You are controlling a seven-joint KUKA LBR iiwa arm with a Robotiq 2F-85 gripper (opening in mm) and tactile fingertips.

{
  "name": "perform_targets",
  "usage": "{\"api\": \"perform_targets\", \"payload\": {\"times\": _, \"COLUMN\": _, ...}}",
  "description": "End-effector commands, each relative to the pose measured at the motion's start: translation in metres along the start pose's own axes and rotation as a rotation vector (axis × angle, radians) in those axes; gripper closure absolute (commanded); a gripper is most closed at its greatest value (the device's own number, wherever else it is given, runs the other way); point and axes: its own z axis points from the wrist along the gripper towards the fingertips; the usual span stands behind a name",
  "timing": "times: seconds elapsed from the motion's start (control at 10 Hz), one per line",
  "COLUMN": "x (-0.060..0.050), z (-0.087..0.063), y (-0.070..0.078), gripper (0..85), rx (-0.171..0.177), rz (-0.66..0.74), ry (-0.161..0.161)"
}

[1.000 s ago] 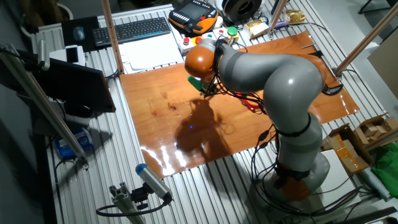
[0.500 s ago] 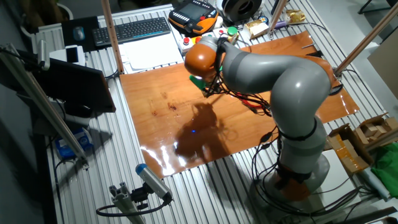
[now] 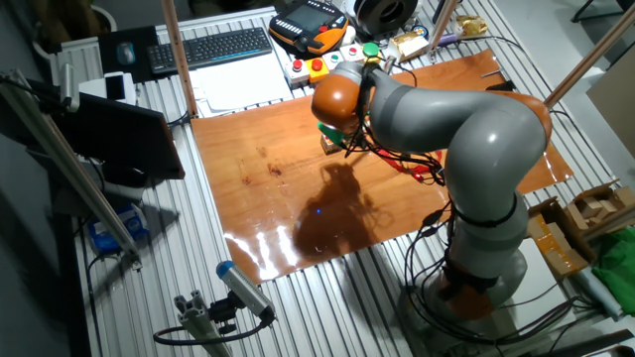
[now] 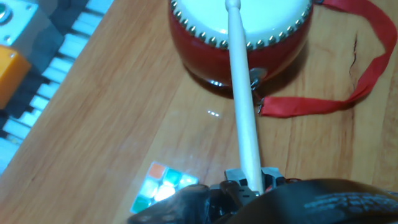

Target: Play the drum

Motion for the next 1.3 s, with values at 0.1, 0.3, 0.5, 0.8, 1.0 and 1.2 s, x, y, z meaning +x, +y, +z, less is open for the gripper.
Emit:
{"api": "perform_targets", "payload": {"times": 0.1, "x": 0.002, "z": -0.003, "y": 0.002, "gripper": 84.3, "rx": 0.016, "rz": -0.002, "ry": 0.022}}
{"api": "perform_targets", "payload": {"times": 0.3, "x": 0.004, "z": -0.006, "y": 0.003, "gripper": 84.3, "rx": 0.022, "rz": -0.013, "ry": 0.035}}
{"api": "perform_targets", "payload": {"times": 0.5, "x": 0.007, "z": -0.013, "y": 0.003, "gripper": 84.3, "rx": 0.02, "rz": -0.013, "ry": 0.032}}
{"api": "perform_targets", "payload": {"times": 0.8, "x": 0.012, "z": -0.019, "y": 0.006, "gripper": 84.3, "rx": 0.02, "rz": -0.012, "ry": 0.047}}
{"api": "perform_targets", "payload": {"times": 1.0, "x": 0.012, "z": -0.019, "y": 0.007, "gripper": 84.3, "rx": 0.009, "rz": -0.027, "ry": 0.064}}
{"api": "perform_targets", "payload": {"times": 1.2, "x": 0.012, "z": -0.019, "y": 0.007, "gripper": 84.3, "rx": 0.007, "rz": -0.036, "ry": 0.088}}
